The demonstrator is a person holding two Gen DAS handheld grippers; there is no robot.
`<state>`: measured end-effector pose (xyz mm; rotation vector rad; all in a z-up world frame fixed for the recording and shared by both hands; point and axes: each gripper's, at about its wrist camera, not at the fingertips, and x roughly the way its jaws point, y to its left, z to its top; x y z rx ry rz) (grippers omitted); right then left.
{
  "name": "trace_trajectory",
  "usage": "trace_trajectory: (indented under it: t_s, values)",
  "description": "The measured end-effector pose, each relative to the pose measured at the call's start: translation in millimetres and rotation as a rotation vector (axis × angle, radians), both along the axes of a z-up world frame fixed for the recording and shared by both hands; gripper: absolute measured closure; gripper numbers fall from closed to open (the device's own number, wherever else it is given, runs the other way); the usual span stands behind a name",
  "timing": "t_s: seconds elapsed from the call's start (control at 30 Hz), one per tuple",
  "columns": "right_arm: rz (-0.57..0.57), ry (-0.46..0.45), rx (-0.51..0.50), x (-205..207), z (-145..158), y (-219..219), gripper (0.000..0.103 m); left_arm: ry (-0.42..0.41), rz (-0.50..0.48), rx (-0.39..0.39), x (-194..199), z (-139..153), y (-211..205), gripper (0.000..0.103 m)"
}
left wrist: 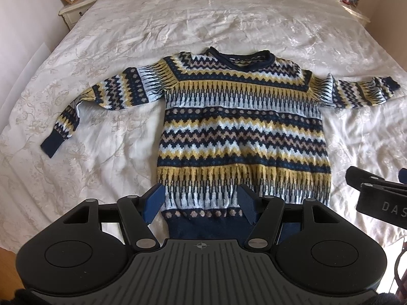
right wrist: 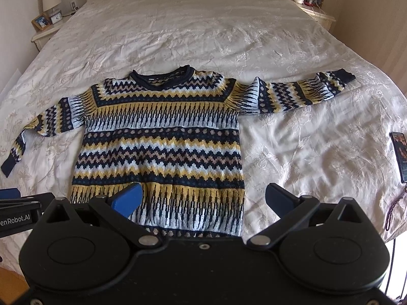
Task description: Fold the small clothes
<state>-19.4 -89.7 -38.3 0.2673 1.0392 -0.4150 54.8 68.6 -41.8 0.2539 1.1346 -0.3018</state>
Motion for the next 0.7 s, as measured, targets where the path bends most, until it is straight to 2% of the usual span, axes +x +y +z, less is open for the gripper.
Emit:
trace_trajectory:
  t_s: [0.2, 0.33, 0.53, 0.7]
  values:
    - [0.022, -0.005, 0.021, -1, -3, -11, 0.001, -0.026, -0.013, 0.012, -5, -1, -12, 0.041]
    - [0.046, -0.01, 0.039, -4, -7, -21, 0.001, -0.036, 0.007, 0.051, -10, -3, -22, 0.041]
    - [0.108, -0.021, 0.055, -6, -11, -34, 0.001, 0.006, 0.078, 0.036, -18, -6, -29, 0.041]
    - [0.146, -0.019, 0.065, -5, -16, -42, 0.001, -0.015, 0.117, 0.052, -23, -1, -33, 0.041]
